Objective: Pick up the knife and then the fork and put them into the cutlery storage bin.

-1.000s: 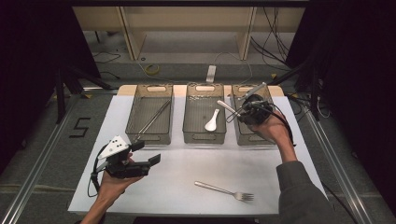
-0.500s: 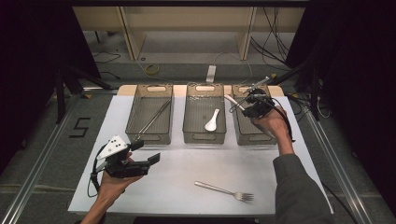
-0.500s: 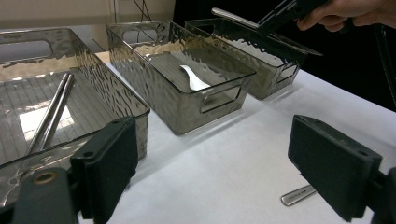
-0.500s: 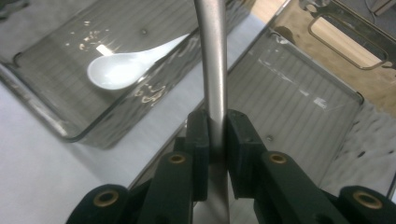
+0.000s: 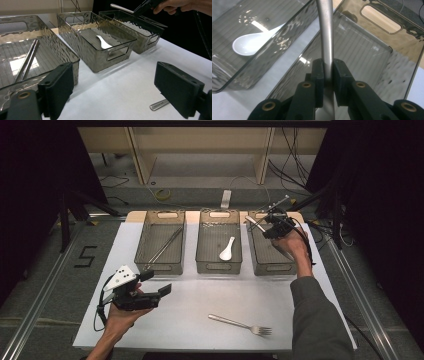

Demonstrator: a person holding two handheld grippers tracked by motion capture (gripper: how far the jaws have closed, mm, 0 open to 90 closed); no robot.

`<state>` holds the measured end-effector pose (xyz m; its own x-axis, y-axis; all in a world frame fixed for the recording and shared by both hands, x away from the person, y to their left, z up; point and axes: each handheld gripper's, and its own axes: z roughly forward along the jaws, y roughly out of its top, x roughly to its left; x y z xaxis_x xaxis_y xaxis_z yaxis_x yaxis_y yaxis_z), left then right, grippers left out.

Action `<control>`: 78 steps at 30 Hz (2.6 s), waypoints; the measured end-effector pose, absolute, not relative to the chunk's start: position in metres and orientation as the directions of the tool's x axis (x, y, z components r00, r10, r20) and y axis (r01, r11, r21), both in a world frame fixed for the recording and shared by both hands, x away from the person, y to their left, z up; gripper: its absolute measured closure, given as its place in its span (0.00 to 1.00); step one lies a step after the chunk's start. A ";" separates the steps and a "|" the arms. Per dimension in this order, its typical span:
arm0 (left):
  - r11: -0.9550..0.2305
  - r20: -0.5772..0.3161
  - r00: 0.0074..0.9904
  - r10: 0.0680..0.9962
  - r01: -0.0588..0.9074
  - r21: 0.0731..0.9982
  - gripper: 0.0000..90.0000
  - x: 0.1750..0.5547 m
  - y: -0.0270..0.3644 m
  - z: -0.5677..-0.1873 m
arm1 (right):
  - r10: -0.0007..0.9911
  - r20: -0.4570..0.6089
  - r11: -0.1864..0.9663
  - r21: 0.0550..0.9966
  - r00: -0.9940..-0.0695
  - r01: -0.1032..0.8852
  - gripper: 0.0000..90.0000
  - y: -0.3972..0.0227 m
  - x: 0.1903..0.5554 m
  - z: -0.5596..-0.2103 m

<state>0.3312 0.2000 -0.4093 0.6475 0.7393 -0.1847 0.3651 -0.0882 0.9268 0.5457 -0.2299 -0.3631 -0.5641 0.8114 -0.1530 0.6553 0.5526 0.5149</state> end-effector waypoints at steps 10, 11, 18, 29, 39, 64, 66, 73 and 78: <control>-0.091 -0.182 0.649 0.738 0.363 0.927 0.17 0.331 0.200 -0.409 | 0.835 -0.152 0.525 0.507 -0.529 0.684 0.90 -0.238 0.554 -0.368; -0.090 -0.182 0.649 0.739 0.363 0.928 0.17 0.331 0.199 -0.409 | 0.835 -0.156 0.527 0.505 -0.528 0.684 0.90 -0.239 0.554 -0.368; -0.088 -0.183 0.649 0.738 0.363 0.928 0.17 0.331 0.199 -0.409 | 0.845 -0.168 0.517 0.502 -0.509 0.693 0.90 -0.240 0.555 -0.369; -0.089 -0.184 0.651 0.736 0.362 0.928 0.17 0.331 0.199 -0.409 | 0.853 -0.177 0.508 0.501 -0.491 0.701 0.90 -0.243 0.562 -0.374; -0.090 -0.184 0.653 0.735 0.362 0.928 0.17 0.330 0.199 -0.408 | 0.859 -0.182 0.500 0.498 -0.478 0.708 0.90 -0.242 0.569 -0.380; -0.097 -0.174 0.653 0.737 0.356 0.929 0.17 0.330 0.198 -0.409 | 0.823 -0.060 0.480 0.606 -0.564 0.635 0.37 -0.228 0.529 -0.347; -0.096 -0.174 0.652 0.738 0.356 0.929 0.17 0.330 0.198 -0.409 | 0.803 -0.055 0.495 0.616 -0.594 0.613 0.35 -0.222 0.520 -0.343; -0.096 -0.175 0.653 0.737 0.357 0.929 0.17 0.330 0.198 -0.409 | 0.744 -0.037 0.535 0.631 -0.667 0.562 0.31 -0.204 0.485 -0.338; -0.086 -0.184 0.651 0.736 0.360 0.929 0.17 0.330 0.199 -0.409 | 0.696 -0.054 0.576 0.636 -0.716 0.513 0.31 -0.193 0.458 -0.338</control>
<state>0.3302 0.1988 -0.4091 0.6511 0.7365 -0.1835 0.3597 -0.0865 0.9291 0.4584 -0.1934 -0.3381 -0.7156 0.6965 -0.0537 0.5135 0.5765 0.6356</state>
